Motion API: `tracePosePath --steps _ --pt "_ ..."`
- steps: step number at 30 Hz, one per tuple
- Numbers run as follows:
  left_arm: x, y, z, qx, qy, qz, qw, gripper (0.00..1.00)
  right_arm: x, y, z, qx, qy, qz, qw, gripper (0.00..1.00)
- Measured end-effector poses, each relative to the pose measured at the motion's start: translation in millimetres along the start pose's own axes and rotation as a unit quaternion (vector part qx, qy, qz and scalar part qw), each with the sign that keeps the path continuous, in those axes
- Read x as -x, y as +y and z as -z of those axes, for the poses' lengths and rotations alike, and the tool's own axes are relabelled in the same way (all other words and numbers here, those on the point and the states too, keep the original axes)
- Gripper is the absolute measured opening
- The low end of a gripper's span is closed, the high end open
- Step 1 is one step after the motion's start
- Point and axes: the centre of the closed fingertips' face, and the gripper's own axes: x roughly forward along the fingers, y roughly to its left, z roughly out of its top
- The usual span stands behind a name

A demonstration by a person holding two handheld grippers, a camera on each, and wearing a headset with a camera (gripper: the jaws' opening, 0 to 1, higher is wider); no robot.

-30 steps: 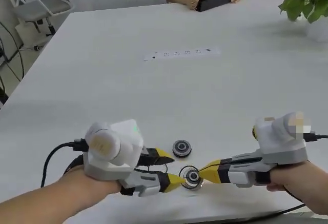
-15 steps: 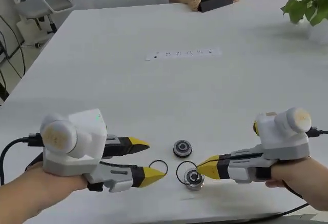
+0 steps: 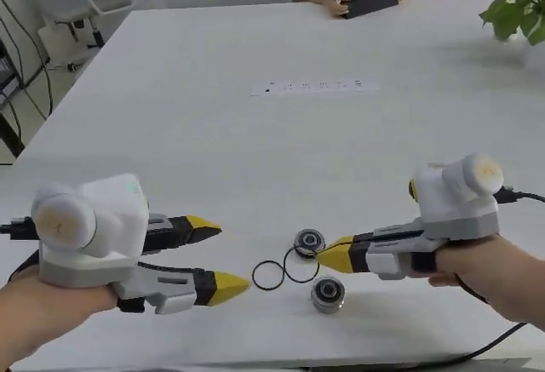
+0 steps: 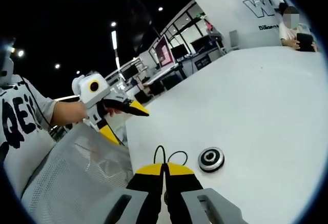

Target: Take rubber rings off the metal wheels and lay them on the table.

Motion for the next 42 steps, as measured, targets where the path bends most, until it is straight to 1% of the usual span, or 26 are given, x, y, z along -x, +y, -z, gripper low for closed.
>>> tracePosePath --steps 4,10,15,19,23,25,31,37,42 --pt "3.7 5.1 4.7 0.004 0.004 -0.01 0.9999 0.49 -7.4 -6.6 -5.0 0.003 0.003 0.005 1.0 0.0" --pt "8.0 9.4 9.1 0.01 0.003 -0.019 0.9998 0.51 -21.4 -9.1 -6.9 0.006 0.016 0.008 0.9998 0.0" --pt "11.6 14.0 13.8 0.011 0.006 -0.027 0.9996 0.53 -32.3 -9.2 -4.8 0.009 0.027 0.008 0.9996 0.0" --pt "14.2 16.7 17.7 0.009 0.009 -0.032 0.9994 0.55 -41.0 -9.6 -1.1 0.009 0.038 0.013 0.9991 0.0" --pt "15.9 18.1 20.8 0.01 0.011 -0.035 0.9993 0.56 -48.4 -15.1 4.4 0.005 0.049 0.023 0.9985 0.0" --pt "16.7 18.7 22.4 0.013 0.011 -0.036 0.9992 0.56 -50.9 -17.5 7.2 0.005 0.055 0.028 0.9981 0.0" --pt "18.7 19.3 24.7 0.015 0.013 -0.037 0.9991 0.56 -54.5 -17.2 12.6 0.007 0.066 0.032 0.9973 0.0" --pt "18.2 19.0 25.1 0.017 0.013 -0.037 0.9991 0.56 -55.8 -23.7 18.4 0.011 0.076 0.05 0.9958 0.0" --pt "17.9 19.3 25.7 0.019 0.013 -0.038 0.999 0.56 -56.8 -27.7 20.5 0.011 0.081 0.06 0.9949 0.0"
